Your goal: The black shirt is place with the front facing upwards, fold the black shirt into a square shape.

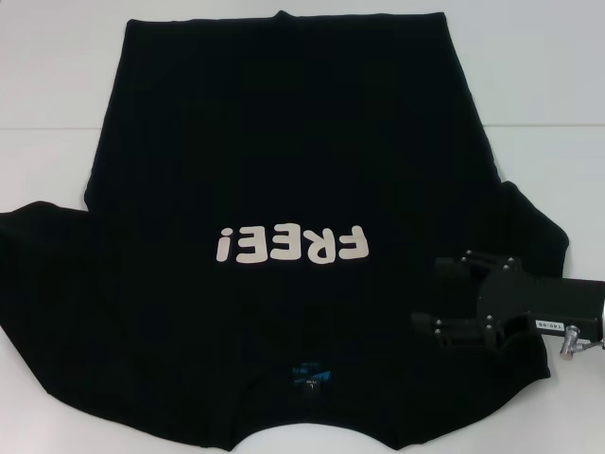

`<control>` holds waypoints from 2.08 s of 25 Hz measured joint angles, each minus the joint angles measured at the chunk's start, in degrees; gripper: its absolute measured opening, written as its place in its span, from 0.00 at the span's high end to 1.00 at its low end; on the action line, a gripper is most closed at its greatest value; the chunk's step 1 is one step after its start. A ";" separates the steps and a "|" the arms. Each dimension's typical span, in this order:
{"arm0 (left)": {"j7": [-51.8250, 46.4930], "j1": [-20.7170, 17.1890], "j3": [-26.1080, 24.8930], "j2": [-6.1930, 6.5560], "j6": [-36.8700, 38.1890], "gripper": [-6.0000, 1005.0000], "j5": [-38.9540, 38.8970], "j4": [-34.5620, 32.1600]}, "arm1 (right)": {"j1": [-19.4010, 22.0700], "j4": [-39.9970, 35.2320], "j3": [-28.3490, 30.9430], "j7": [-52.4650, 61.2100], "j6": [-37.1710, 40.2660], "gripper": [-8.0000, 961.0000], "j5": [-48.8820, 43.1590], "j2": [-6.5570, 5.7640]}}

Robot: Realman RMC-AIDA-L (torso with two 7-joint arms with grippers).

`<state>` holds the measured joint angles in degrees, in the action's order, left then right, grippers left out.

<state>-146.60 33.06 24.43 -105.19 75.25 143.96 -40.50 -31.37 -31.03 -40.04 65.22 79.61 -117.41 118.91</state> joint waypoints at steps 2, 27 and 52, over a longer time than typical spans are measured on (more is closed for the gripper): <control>-0.11 0.18 0.00 0.08 0.92 0.98 0.00 -0.04 | -0.01 0.00 0.01 0.00 -0.01 0.02 0.00 0.00; 7.05 5.85 0.09 -7.07 8.36 0.93 -4.94 0.33 | -0.27 0.07 -0.20 0.00 -0.07 0.02 -0.06 0.31; 76.02 -6.25 9.94 -14.35 18.89 0.14 -21.13 2.64 | -0.60 -5.50 1.46 37.94 -4.47 0.02 -0.39 -2.94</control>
<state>-70.58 26.81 34.37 -119.54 94.14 122.83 -37.85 -31.97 -36.53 -38.58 103.16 75.13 -117.80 115.97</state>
